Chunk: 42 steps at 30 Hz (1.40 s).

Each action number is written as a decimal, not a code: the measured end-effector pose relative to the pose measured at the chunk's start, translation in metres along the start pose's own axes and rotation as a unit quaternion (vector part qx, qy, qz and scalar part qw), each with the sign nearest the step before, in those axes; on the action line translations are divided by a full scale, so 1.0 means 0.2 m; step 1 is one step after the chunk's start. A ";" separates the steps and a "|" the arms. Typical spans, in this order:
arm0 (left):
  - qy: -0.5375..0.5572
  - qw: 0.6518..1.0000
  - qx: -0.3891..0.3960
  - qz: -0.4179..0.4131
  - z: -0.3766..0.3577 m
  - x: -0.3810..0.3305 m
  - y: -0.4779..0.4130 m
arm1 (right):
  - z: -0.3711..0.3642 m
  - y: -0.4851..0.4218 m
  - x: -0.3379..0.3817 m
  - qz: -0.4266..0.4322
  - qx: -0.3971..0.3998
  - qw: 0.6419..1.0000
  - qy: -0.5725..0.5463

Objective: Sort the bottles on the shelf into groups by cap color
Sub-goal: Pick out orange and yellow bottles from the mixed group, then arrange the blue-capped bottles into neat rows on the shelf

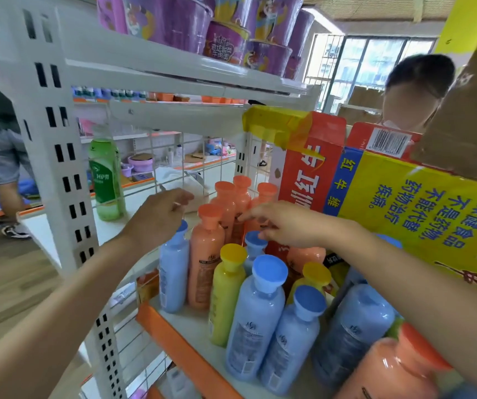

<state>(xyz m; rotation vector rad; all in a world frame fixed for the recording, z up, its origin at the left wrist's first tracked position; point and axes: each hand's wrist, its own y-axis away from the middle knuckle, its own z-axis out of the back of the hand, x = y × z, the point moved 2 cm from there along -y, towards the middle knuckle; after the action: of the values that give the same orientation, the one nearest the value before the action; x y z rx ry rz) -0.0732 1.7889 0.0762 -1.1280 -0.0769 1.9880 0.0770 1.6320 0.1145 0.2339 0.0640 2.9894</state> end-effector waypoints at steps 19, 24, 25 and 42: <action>0.004 0.999 -0.004 0.038 -0.05 0.16 0.16 | -0.08 0.03 0.05 -0.043 -0.036 0.998 0.000; 0.039 0.998 -0.045 0.020 0.01 0.13 0.17 | -0.01 0.09 0.06 -0.056 -0.114 0.992 0.021; 0.054 0.997 -0.057 0.015 0.03 0.11 0.17 | 0.02 0.10 0.07 -0.059 -0.134 0.989 0.015; 0.136 0.966 -0.190 -0.111 0.34 -0.32 0.12 | 0.51 0.26 0.30 0.004 -0.447 0.895 0.001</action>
<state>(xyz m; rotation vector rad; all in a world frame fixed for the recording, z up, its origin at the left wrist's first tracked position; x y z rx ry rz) -0.1225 1.7513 0.1493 -1.5534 -0.4375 1.6426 0.0267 1.5930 0.2267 0.1096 -1.2610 2.6665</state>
